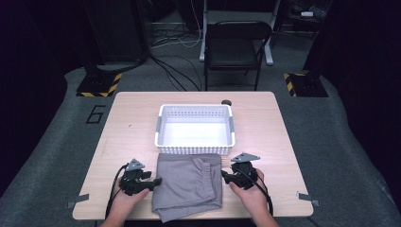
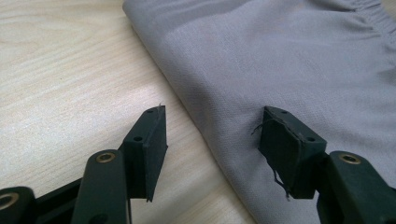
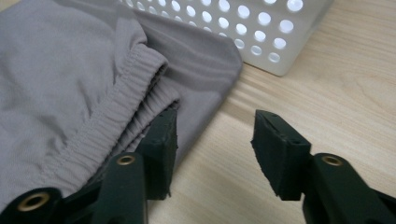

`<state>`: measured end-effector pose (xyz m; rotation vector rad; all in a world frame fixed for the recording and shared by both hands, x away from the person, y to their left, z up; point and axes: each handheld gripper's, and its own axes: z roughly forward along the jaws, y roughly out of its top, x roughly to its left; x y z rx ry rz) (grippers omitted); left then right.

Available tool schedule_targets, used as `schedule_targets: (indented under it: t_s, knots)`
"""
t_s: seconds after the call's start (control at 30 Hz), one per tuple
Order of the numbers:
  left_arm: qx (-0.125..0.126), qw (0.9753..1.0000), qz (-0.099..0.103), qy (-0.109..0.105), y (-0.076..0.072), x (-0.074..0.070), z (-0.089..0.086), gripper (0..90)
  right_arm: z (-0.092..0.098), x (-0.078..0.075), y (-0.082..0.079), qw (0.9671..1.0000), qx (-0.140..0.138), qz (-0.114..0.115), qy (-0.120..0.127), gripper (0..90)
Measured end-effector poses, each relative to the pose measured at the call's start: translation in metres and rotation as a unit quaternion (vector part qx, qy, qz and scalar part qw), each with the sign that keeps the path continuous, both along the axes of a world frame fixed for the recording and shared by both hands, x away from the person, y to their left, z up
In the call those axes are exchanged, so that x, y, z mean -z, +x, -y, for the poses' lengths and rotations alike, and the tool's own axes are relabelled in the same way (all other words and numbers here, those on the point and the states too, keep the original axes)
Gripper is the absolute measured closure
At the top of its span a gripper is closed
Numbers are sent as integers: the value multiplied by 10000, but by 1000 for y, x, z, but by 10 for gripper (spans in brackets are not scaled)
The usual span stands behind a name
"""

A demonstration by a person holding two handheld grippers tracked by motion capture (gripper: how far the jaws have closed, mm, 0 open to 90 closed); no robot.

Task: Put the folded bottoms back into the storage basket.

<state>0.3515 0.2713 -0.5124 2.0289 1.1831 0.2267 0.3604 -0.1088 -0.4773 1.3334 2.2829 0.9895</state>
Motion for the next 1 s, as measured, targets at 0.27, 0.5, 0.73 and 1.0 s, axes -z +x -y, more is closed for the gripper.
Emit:
schedule_targets:
  t_s: [0.27,0.5,0.73,1.0]
  knots:
    - [-10,9999,17,111,-1,1,2,393,-4,0,-5,9998,-47,205,55,509]
    - [-127,9998,120,84,-2,-2,5,418,-5,4,-10,9999,-45,59,105,579]
    - [-211,9997,74,-15,-2,-2,5,422,-4,8,-12,9998,-50,-138,145,618]
    - [-234,9997,112,5,-3,-3,5,411,-19,20,-7,9994,-4,-336,112,623]
